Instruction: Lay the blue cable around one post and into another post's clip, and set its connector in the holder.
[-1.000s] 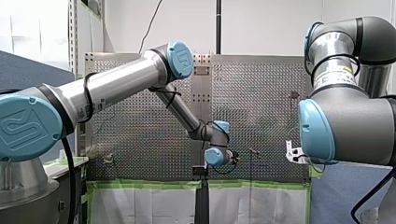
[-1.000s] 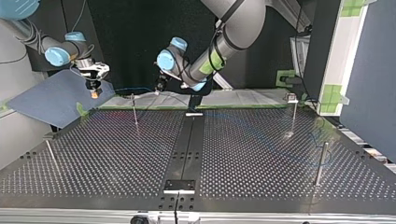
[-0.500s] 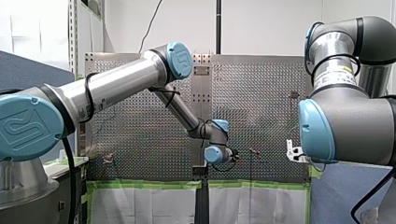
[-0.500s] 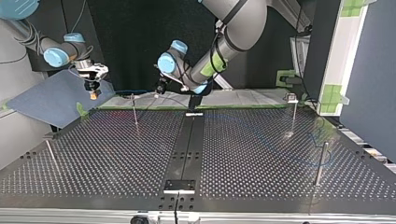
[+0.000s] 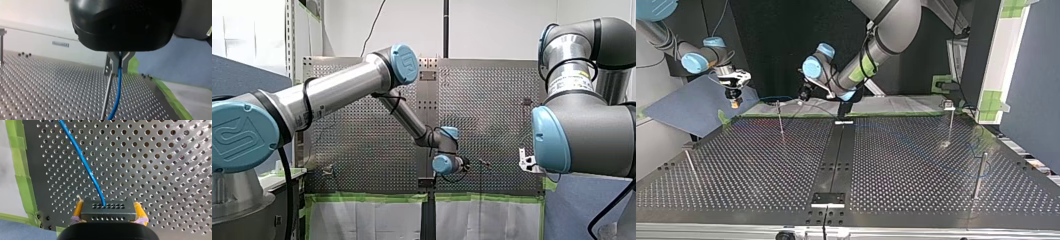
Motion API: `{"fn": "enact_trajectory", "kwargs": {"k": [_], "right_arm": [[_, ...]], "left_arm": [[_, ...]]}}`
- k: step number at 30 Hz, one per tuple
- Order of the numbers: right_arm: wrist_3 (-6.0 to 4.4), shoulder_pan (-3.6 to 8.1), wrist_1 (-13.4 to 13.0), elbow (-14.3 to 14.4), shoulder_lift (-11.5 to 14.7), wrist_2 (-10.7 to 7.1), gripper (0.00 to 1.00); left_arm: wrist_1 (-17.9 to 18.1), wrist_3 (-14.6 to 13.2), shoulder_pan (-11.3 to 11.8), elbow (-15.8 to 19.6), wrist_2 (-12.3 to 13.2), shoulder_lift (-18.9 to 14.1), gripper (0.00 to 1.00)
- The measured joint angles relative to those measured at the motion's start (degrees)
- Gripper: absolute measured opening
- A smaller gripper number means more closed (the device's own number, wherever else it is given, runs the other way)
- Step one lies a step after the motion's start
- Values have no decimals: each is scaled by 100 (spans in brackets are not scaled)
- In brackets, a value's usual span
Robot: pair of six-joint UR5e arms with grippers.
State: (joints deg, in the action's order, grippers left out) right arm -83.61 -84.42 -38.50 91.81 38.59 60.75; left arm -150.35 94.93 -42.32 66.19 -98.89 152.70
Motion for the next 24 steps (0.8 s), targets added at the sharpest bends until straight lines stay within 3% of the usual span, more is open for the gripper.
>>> {"fn": "enact_trajectory", "kwargs": {"k": [20,24], "right_arm": [[-11,28,35,-72,3,3,0],[-55,31,39,-73,1,7,0]], "left_arm": [[-77,192,25,-16,59,-162,1],[-53,276,45,87,62,-161,1]]}}
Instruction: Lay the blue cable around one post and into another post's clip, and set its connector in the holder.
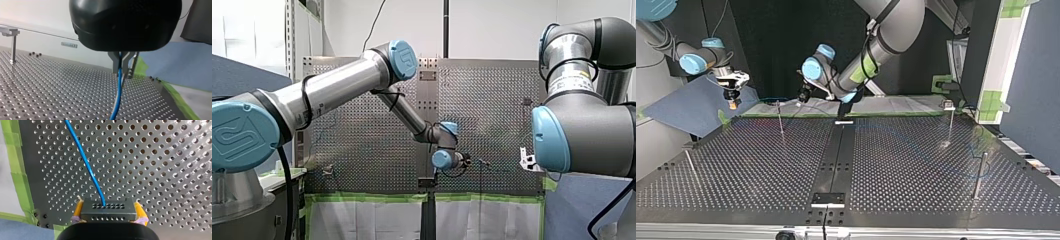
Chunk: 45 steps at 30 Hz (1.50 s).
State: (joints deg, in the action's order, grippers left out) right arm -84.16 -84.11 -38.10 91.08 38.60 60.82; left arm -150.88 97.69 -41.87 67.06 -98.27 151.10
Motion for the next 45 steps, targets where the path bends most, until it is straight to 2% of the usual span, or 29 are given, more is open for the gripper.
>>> {"fn": "enact_trajectory", "kwargs": {"k": [8,29,37,45], "right_arm": [[-63,12,-3,-2,-3,-4,0],[-67,21,15,0,-3,1,0],[-67,19,13,2,-4,-6,0],[-67,22,13,1,-5,-3,0]], "left_arm": [[77,145,89,135,28,1,1],[98,79,100,174,151,69,1],[59,94,119,64,169,318,1],[-131,95,156,-205,171,352,1]]}}
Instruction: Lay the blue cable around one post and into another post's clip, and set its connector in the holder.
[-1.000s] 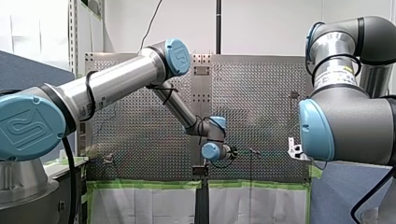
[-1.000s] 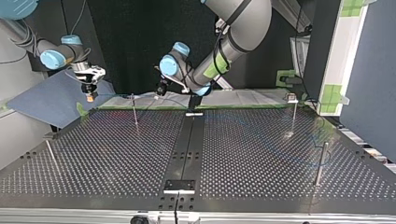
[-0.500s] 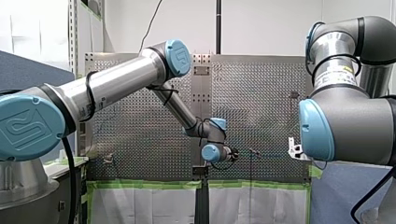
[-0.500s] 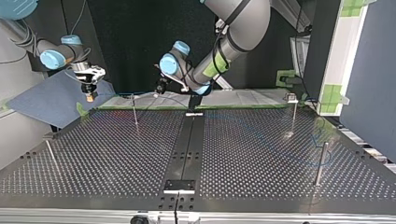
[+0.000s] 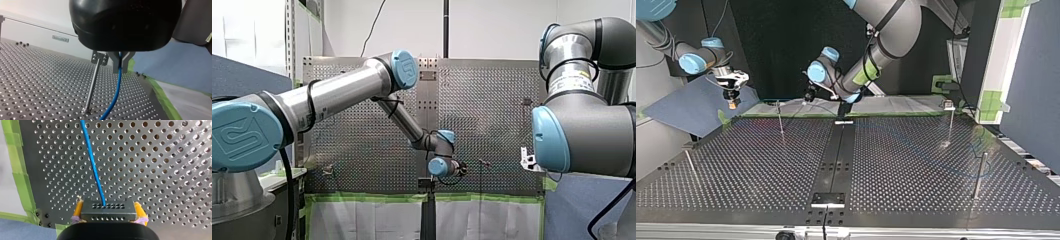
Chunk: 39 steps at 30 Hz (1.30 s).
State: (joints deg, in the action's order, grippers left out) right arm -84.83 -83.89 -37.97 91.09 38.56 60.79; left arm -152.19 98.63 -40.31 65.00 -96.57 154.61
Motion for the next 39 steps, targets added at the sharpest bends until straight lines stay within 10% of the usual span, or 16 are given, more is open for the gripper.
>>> {"fn": "enact_trajectory", "kwargs": {"k": [14,27,39], "right_arm": [[43,-13,8,0,0,7,0],[305,1,182,-1,5,113,0],[304,40,189,-6,10,132,0]], "left_arm": [[-182,-208,-34,-85,-14,1,1],[-421,-859,-271,-85,-79,-78,1],[-407,-750,-158,-136,-60,-165,1]]}}
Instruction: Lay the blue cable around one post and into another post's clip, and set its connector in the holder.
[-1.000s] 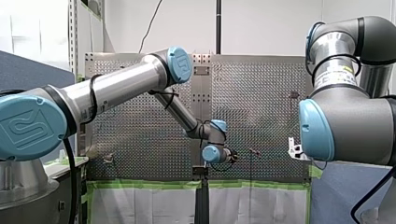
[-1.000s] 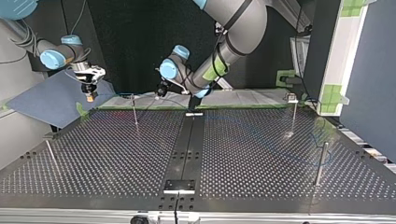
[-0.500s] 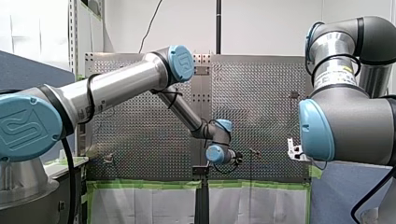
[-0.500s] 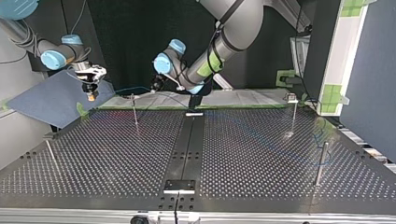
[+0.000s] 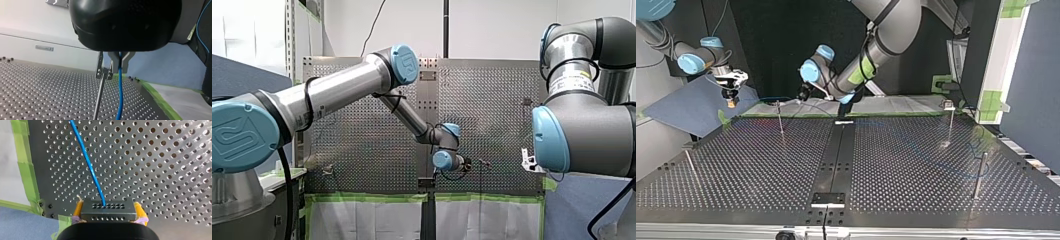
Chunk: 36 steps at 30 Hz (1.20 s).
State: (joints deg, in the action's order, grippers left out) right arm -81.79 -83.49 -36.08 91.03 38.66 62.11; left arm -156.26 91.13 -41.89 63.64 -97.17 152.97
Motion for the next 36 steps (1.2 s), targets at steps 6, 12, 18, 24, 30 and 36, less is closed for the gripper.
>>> {"fn": "enact_trajectory", "kwargs": {"k": [6,12,18,24,30,36], "right_arm": [[-19,8,3,-1,5,3,0],[-22,8,4,0,4,4,0],[-23,8,6,0,5,9,0],[-41,9,3,-1,5,14,0],[-105,6,-24,-12,4,13,0],[-170,2,-31,-49,3,10,0]], "left_arm": [[2,176,64,-2,32,0,1],[0,266,128,-3,93,-1,1],[4,351,143,-3,146,-1,1],[31,500,144,0,231,0,1],[123,677,156,3,265,4,1],[142,757,201,4,274,39,1]]}}
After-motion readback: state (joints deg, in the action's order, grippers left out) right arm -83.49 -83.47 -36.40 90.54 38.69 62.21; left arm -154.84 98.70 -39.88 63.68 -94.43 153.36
